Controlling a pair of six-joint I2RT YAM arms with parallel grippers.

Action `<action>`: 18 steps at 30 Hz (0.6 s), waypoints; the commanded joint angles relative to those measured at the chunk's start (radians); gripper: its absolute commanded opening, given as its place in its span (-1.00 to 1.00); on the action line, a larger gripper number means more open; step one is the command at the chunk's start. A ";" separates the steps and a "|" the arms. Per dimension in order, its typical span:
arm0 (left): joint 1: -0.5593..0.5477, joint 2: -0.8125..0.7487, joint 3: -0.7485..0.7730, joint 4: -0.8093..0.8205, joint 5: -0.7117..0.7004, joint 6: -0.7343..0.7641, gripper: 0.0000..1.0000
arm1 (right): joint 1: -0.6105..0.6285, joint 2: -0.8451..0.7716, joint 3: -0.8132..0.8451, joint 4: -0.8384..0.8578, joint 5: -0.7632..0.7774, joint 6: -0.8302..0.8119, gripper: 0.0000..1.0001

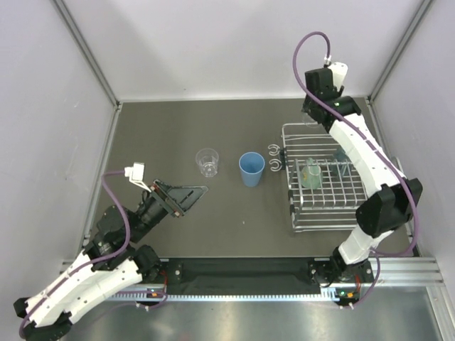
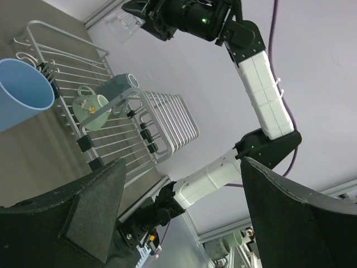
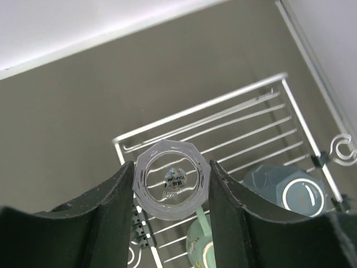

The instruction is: Load the cups into the dish rack

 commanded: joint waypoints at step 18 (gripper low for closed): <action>0.000 -0.097 0.022 -0.073 -0.018 0.034 0.77 | -0.202 0.190 0.016 -0.232 0.086 0.430 -1.00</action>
